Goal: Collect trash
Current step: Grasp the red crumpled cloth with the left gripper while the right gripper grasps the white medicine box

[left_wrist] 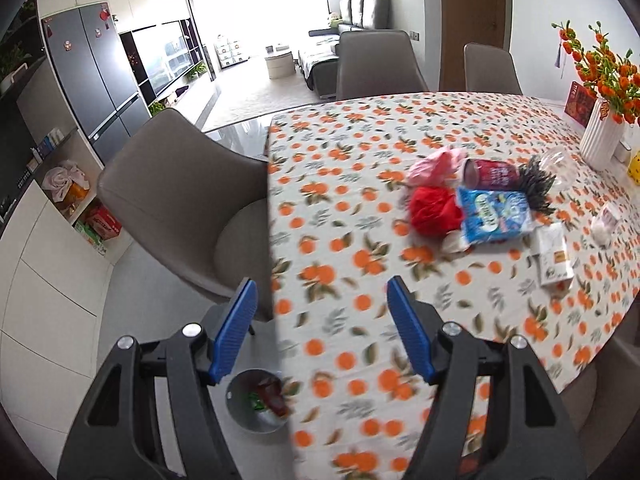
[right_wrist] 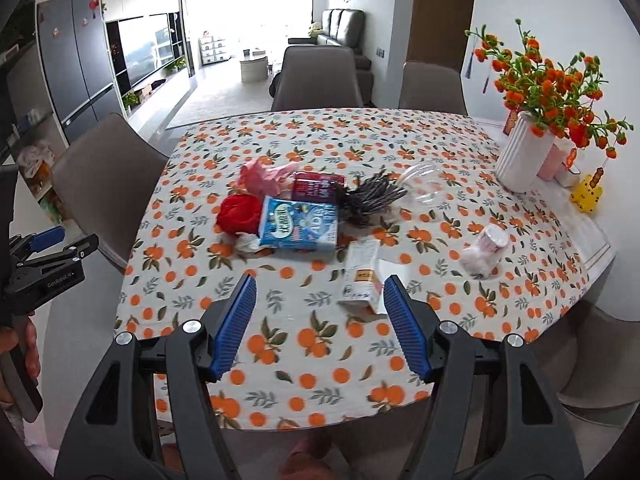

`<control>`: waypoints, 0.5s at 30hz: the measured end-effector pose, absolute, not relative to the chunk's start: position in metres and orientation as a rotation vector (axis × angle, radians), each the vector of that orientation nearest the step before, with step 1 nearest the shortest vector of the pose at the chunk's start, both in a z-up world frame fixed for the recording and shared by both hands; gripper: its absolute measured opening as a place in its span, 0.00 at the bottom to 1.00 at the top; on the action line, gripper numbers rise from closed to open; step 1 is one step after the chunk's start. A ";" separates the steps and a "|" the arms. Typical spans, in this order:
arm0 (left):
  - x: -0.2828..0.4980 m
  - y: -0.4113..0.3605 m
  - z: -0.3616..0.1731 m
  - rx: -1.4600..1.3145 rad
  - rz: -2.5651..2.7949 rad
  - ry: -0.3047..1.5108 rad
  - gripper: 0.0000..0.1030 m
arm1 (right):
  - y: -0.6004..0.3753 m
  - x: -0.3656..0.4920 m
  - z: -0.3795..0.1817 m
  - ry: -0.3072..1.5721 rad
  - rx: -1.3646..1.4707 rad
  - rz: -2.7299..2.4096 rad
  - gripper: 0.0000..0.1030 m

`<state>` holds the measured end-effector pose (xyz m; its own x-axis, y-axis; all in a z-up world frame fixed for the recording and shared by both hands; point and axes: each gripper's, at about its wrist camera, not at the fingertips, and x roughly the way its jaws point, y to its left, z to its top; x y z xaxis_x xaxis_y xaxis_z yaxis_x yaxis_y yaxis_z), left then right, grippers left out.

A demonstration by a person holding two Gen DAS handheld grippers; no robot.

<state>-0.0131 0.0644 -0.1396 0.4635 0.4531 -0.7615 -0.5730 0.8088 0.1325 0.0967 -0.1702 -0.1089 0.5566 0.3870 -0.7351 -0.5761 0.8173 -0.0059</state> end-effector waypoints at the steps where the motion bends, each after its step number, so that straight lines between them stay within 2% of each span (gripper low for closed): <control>1: -0.002 0.057 -0.141 -0.146 0.629 0.889 0.66 | -0.178 0.109 -0.111 0.799 -0.262 0.576 0.62; 7: 0.052 0.040 -0.155 -0.130 0.601 0.929 0.66 | -0.187 0.144 -0.132 0.842 -0.260 0.594 0.62; 15: 0.113 0.054 -0.187 -0.108 0.568 0.972 0.66 | -0.164 0.187 -0.177 0.911 -0.275 0.575 0.62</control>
